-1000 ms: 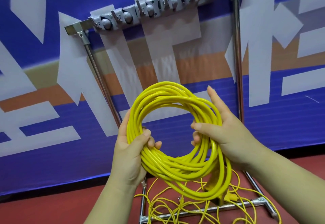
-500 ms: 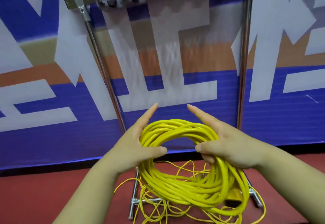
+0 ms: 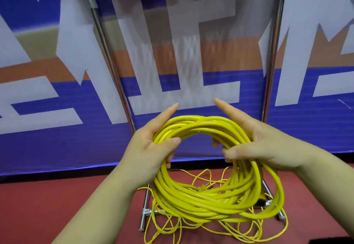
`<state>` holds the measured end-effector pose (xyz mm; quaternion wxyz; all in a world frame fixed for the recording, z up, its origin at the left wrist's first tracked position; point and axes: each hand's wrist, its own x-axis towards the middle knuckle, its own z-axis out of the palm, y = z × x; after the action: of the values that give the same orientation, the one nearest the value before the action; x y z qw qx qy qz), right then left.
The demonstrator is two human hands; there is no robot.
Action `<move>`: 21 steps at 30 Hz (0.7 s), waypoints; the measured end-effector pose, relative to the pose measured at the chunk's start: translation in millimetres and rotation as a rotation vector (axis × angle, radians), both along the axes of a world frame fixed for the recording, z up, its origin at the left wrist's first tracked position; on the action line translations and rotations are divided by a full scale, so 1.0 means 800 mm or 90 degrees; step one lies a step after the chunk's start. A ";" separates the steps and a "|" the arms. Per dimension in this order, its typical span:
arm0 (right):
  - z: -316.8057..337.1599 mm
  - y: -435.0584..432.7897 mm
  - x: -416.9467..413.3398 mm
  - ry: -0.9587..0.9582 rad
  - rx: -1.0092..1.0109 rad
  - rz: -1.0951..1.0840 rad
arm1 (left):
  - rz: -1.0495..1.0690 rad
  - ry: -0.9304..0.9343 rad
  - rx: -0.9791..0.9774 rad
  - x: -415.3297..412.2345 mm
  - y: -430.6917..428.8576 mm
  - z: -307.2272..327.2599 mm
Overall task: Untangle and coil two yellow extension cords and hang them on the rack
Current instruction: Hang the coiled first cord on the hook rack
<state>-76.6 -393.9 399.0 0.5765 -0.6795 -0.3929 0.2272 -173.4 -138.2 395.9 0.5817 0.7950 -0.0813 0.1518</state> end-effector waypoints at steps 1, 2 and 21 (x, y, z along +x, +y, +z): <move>0.001 -0.001 0.000 -0.005 0.018 0.005 | 0.012 -0.002 -0.016 0.001 0.001 0.000; 0.001 -0.001 0.000 -0.001 0.039 0.009 | 0.024 -0.002 -0.030 0.003 0.003 0.000; -0.016 0.010 0.006 0.025 0.178 -0.178 | -0.034 0.070 -0.151 0.022 0.007 -0.026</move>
<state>-71.6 -386.2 386.1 0.6986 -0.6362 -0.3112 0.1016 -155.5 -132.8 375.3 0.6792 0.7252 -0.0519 0.1009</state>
